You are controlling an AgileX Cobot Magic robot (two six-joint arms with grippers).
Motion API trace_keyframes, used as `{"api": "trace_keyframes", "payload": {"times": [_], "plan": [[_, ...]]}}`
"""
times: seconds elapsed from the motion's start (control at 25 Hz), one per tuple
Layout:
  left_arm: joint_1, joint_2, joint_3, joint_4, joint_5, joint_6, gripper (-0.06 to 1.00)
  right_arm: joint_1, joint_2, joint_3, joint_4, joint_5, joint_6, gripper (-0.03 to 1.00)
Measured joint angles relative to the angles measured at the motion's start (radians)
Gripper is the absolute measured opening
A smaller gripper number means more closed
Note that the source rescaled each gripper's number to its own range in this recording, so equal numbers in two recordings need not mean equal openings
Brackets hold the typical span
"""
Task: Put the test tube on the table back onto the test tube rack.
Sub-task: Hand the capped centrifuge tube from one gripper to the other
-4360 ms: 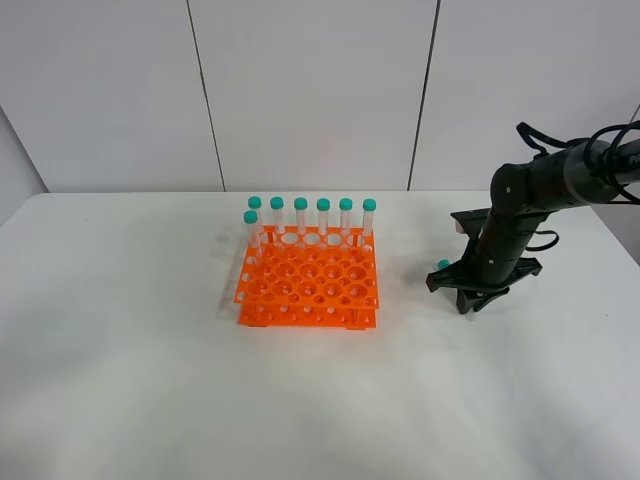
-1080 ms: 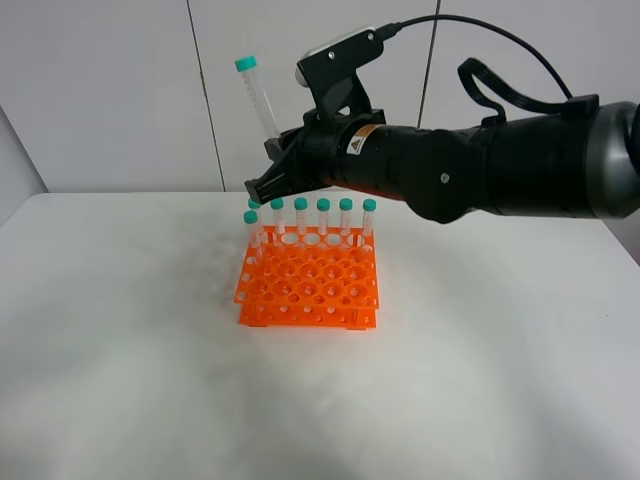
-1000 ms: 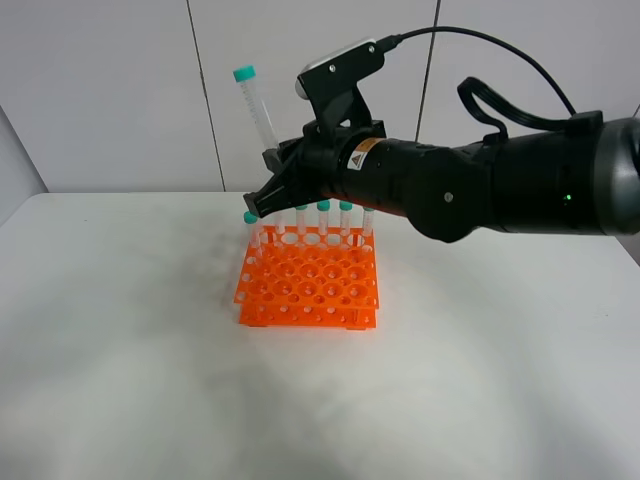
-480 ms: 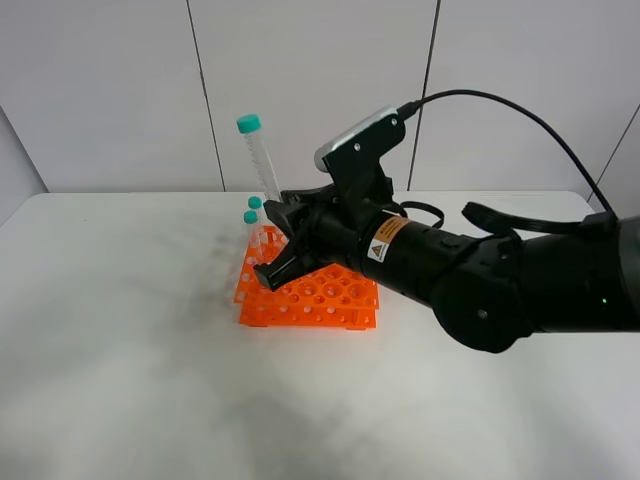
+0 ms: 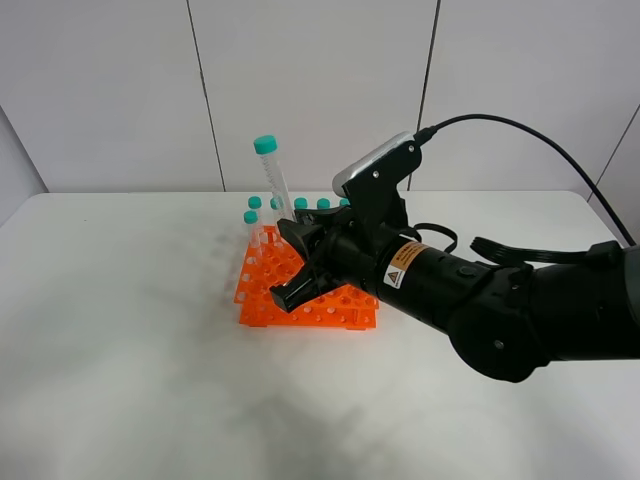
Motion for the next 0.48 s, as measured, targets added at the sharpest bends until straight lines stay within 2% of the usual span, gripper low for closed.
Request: {"api": "trace_keyframes", "payload": {"times": [0.48], "plan": [[0.000,0.000,0.000,0.000,0.000,0.000,1.00,0.000,0.000,0.000,-0.002,0.003,0.000,0.00]]}}
